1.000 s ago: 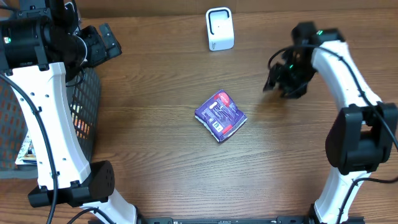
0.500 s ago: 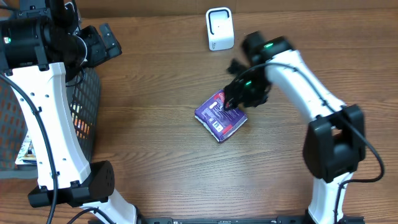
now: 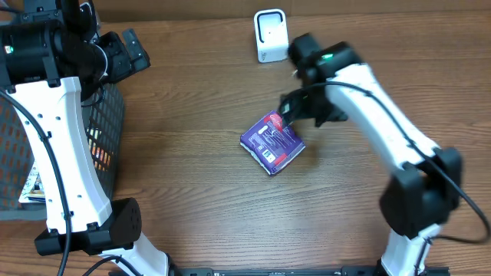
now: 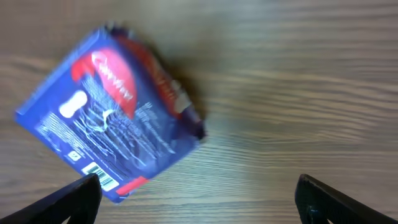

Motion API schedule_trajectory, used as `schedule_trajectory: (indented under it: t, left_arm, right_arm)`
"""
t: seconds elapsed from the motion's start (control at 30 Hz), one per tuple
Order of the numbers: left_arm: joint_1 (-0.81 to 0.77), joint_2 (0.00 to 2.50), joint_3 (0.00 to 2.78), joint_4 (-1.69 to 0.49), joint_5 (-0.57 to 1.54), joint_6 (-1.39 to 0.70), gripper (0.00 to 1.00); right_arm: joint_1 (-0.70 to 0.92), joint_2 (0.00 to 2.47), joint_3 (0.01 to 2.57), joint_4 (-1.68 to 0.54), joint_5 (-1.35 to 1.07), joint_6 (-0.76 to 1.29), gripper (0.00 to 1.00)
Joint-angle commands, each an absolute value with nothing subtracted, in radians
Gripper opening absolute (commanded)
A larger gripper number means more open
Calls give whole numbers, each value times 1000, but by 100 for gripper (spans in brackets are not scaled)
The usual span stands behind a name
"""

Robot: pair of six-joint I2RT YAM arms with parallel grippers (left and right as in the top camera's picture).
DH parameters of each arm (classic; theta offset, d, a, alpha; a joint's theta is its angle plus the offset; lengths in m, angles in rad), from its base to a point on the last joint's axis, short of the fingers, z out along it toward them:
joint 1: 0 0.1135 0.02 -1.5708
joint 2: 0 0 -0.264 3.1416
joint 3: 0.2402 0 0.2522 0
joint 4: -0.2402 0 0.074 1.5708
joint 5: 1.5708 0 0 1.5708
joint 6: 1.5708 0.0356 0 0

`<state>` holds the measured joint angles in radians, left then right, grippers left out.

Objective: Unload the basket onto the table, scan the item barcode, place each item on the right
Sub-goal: 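Release the bag and raise the right gripper to the back right, then reach the left gripper into the basket and grasp the yellow snack bag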

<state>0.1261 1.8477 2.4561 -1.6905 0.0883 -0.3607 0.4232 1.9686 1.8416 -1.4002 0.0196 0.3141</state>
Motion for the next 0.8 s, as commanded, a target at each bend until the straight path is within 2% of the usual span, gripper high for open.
schedule_trajectory:
  t: [0.0, 0.1, 0.37, 0.5, 0.6, 0.67, 0.77]
  left_arm:
    - [124, 1831, 2468, -1689, 78, -367, 100]
    - [124, 1831, 2468, -1689, 78, -367, 100]
    - [124, 1831, 2468, -1601, 70, -374, 100]
    - [124, 1831, 2468, -1582, 114, -418, 100]
    - [126, 1828, 2477, -1552, 258, -416, 100]
    - [132, 1822, 2505, -1530, 361, -345, 100]
    - [139, 1805, 2565, -1537, 318, -264, 100]
  right_arm:
    - [339, 1833, 1888, -1401, 112, 340, 100]
    - [259, 1817, 1888, -1403, 199, 341, 100]
    - [103, 1818, 1884, -1393, 201, 341, 100]
    - [81, 1818, 1884, -1382, 200, 342, 100]
    - [82, 1818, 1884, -1365, 198, 341, 100]
    - [83, 1818, 1884, -1365, 198, 341, 100]
    - [83, 1818, 1884, -1365, 198, 341, 100]
